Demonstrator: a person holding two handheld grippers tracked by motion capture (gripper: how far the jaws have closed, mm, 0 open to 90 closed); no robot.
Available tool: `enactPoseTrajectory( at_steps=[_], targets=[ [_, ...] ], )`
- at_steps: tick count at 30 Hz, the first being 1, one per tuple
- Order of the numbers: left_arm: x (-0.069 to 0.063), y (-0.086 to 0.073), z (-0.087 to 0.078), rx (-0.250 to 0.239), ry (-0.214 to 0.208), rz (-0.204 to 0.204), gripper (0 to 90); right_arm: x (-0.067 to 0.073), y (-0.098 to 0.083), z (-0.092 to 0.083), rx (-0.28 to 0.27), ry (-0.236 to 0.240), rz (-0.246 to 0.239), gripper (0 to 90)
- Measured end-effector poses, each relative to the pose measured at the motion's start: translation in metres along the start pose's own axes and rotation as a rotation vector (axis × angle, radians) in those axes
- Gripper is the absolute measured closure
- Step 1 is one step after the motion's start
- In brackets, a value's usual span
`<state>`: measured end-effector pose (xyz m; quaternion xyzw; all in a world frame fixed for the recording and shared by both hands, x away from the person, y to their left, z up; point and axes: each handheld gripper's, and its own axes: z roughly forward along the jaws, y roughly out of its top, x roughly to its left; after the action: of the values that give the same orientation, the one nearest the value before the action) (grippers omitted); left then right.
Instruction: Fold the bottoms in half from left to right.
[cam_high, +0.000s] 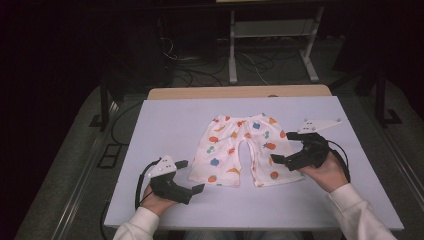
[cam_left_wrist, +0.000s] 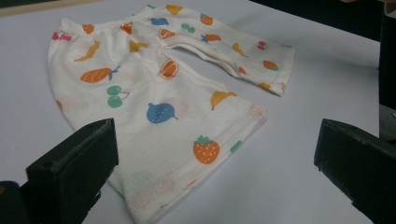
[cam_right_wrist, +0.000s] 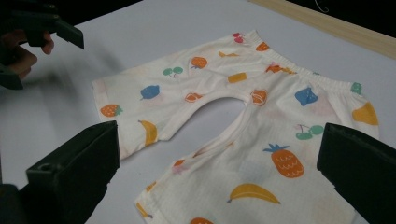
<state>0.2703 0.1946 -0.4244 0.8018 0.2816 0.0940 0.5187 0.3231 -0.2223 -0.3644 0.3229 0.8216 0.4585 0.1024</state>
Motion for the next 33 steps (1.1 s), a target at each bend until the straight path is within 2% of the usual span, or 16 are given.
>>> enactPoseTrajectory(
  at_steps=[20,26,33],
  targets=[
    [0.000,0.000,0.001,0.002,-0.006,0.003,0.0,-0.010,0.032,0.026,0.005,0.036,-0.013,0.0],
    [-0.002,0.001,0.001,-0.005,-0.004,0.015,0.0,-0.013,0.039,0.035,0.009,0.031,-0.011,0.0],
    [-0.001,0.000,0.001,0.001,-0.009,0.010,0.0,-0.015,0.051,0.046,0.026,0.033,-0.022,0.0]
  ],
)
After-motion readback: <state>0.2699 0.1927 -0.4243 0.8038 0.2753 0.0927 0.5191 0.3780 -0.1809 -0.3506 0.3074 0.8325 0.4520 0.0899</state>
